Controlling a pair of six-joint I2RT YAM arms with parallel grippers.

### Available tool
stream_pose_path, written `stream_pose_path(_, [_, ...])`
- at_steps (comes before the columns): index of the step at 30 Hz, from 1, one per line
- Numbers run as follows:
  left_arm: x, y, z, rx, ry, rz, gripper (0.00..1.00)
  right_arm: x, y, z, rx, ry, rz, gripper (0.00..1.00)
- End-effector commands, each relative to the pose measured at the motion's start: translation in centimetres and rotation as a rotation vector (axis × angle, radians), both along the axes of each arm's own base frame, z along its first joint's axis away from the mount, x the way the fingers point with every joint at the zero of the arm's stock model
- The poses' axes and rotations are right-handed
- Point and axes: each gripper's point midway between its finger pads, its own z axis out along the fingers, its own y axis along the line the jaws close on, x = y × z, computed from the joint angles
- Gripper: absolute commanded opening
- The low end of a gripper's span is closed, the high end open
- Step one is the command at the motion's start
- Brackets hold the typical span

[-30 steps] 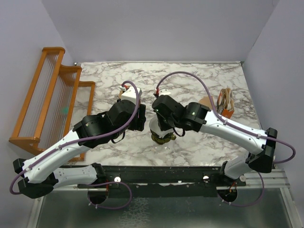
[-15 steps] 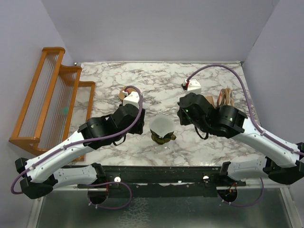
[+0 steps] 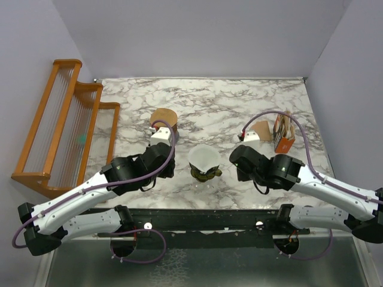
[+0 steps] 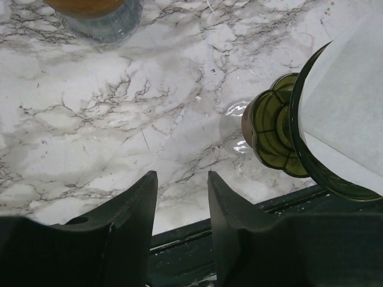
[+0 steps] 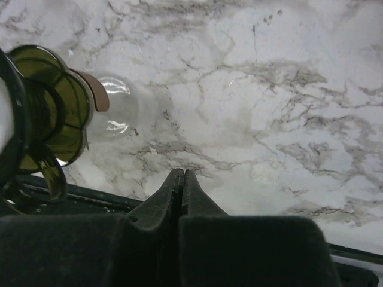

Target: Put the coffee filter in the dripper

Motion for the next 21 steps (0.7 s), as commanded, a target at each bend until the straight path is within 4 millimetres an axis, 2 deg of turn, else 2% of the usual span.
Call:
stream_pose_path(1, [0.0,0.3,-0.5,-0.027,0.0,0.033,0.45,-1.9,1.5,-2.4,0.16,0.1,-0.001,0.01])
stream_pose_path(7, [0.2,1.3,-0.9,-0.012,-0.024,0.059,0.57,-4.1,3.5,-6.5,0.301,0.231,0.017,0.0])
stream_pose_path(14, [0.6,3.0,-0.2,-0.023,-0.089,0.111,0.72,-5.2,6.2,-9.1,0.511,0.325,0.02,0.01])
stream_pose_path(21, [0.9,4.2,0.3,-0.026,-0.143,0.14,0.91,-5.3,8.9,-10.5,0.702,0.396,0.029,0.01])
